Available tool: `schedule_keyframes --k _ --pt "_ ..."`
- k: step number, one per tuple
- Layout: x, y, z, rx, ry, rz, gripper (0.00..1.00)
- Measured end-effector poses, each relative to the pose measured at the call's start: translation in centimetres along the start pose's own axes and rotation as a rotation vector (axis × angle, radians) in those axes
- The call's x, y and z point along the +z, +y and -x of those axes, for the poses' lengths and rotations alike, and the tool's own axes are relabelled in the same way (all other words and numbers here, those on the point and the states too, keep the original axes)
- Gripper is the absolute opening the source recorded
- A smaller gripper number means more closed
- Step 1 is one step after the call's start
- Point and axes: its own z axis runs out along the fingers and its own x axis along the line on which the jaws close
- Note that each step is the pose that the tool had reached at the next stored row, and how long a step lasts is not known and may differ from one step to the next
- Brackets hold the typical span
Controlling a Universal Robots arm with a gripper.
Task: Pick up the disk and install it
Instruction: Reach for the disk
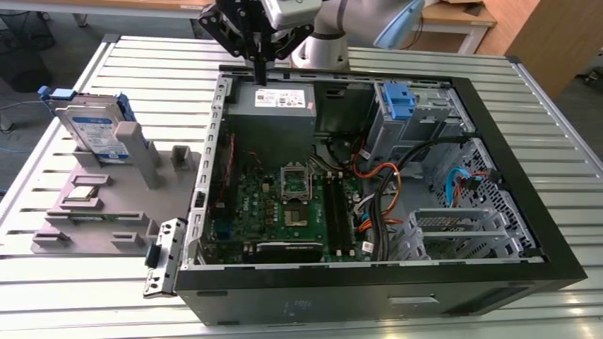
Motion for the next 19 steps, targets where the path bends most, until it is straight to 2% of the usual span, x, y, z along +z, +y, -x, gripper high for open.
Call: schedule_keyframes --k 4,13,19 --pt "0.00 -0.02 -0.30 0.000 0.0000 0.0001 0.10" --pt "-0.01 -0.04 -0.46 0.000 0.0000 0.0001 0.10" --pt "-0.01 -0.07 -0.93 0.000 -0.0001 0.0001 0.10"
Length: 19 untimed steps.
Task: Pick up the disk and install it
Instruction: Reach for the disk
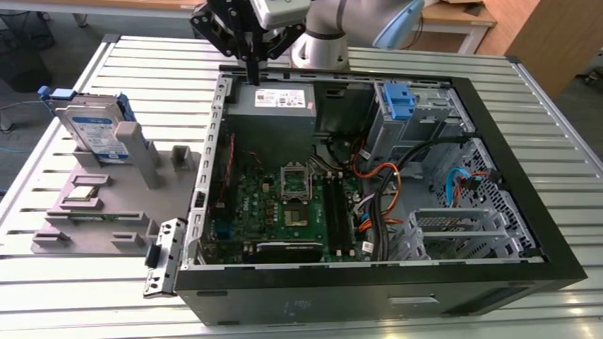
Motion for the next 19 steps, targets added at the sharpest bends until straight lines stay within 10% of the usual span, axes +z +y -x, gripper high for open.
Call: schedule_keyframes --k 19 --pt "-0.03 -0.08 -1.07 0.000 0.0000 -0.0001 0.10"
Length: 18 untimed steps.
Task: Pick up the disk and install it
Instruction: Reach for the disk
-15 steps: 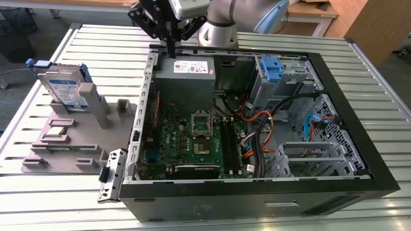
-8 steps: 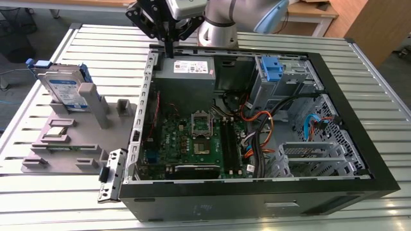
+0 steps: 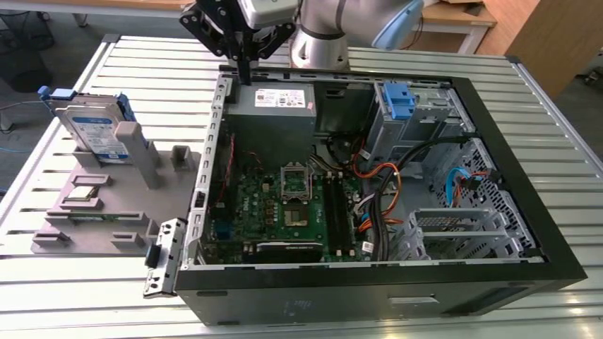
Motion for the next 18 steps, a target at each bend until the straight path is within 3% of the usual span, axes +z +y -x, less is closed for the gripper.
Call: schedule_keyframes --k 18 --pt "-0.04 -0.10 -1.34 0.000 0.0000 0.0000 0.10"
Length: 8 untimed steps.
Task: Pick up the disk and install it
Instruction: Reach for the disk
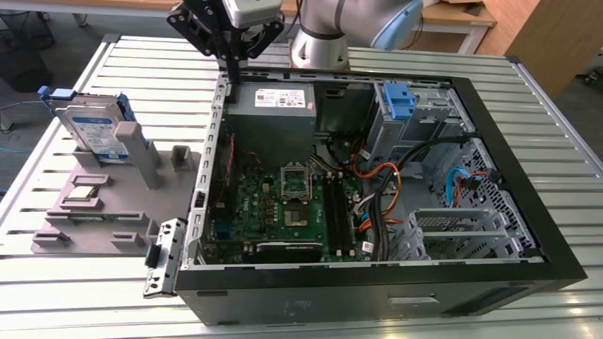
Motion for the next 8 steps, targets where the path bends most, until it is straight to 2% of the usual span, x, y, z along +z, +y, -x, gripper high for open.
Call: schedule_keyframes --k 8 --pt "-0.02 -0.06 -0.84 0.000 0.0000 0.0000 0.10"
